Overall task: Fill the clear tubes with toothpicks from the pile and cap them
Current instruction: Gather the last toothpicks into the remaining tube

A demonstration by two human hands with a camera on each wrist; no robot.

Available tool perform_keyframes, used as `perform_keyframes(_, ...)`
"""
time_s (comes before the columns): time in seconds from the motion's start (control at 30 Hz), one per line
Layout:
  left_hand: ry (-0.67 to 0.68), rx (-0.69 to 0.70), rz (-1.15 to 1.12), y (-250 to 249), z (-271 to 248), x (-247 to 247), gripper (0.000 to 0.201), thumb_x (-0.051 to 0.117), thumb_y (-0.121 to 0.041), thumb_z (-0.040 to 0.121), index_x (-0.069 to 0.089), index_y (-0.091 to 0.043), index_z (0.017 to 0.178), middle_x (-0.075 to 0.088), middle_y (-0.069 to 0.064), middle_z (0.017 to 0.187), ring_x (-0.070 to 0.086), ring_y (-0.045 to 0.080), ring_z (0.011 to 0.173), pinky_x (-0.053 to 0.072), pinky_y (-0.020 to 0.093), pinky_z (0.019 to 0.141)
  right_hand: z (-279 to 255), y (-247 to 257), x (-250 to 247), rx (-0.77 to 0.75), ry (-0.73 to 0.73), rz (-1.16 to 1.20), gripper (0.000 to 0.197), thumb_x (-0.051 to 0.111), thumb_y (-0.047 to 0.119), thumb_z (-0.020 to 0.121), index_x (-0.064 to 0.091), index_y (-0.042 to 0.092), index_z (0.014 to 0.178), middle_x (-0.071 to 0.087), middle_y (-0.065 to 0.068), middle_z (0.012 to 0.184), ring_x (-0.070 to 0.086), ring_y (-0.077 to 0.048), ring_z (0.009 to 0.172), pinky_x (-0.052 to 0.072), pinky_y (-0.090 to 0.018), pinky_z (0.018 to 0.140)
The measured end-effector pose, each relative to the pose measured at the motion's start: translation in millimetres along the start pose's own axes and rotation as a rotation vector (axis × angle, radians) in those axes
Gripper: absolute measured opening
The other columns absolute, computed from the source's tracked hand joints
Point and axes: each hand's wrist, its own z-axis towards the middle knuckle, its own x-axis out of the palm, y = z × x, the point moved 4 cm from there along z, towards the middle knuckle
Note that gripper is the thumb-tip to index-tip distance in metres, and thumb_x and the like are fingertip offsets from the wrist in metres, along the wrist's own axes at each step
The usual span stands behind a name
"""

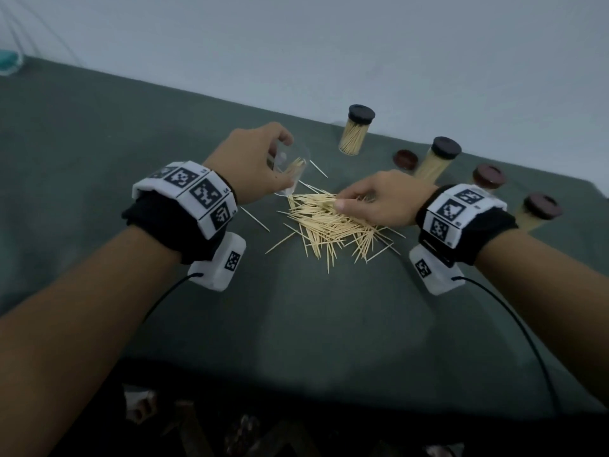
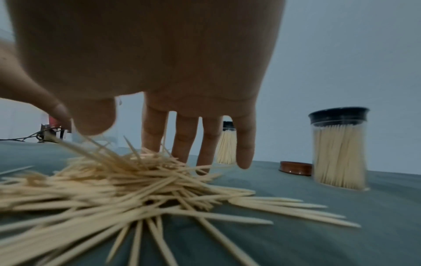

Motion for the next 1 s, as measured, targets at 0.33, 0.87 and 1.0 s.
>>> perform_keyframes(0.33,0.013,0.076,0.010,-16,-2,8,0.056,0.074,-0.040,0.081,0.053,-0.022,0.130,0.062,-0.005,0.110,0.062,0.009,0.096,0.041,0.015,0.077,-8,-10,20,-0.064,-0.123,-0.004,0.056,0.067,0.048,0.084,0.049,0.039,0.137,0.059,0.006,0.132,0.054,-0.016,0.121,0.044,-0.035,0.103)
perform_keyframes(0.87,0.014,0.108,0.064,-21,-4,10,0.057,0.076,-0.036,0.080,0.052,-0.023,0.130,0.064,-0.005,0.111,0.061,0.010,0.098,0.043,0.021,0.083,-7,-4,19,-0.004,-0.164,-0.147,0.040,0.058,0.043,0.092,0.053,0.048,0.131,0.061,0.012,0.127,0.056,-0.019,0.116,0.045,-0.038,0.094)
perform_keyframes(1.0,0.002,0.115,0.069,-21,-5,9,0.057,0.075,-0.038,0.079,0.053,-0.023,0.130,0.064,-0.004,0.110,0.061,0.010,0.099,0.041,0.020,0.084,-8,-2,18,-0.032,-0.187,-0.191,0.037,0.055,0.043,0.093,0.053,0.049,0.130,0.062,0.010,0.122,0.056,-0.021,0.114,0.043,-0.040,0.092)
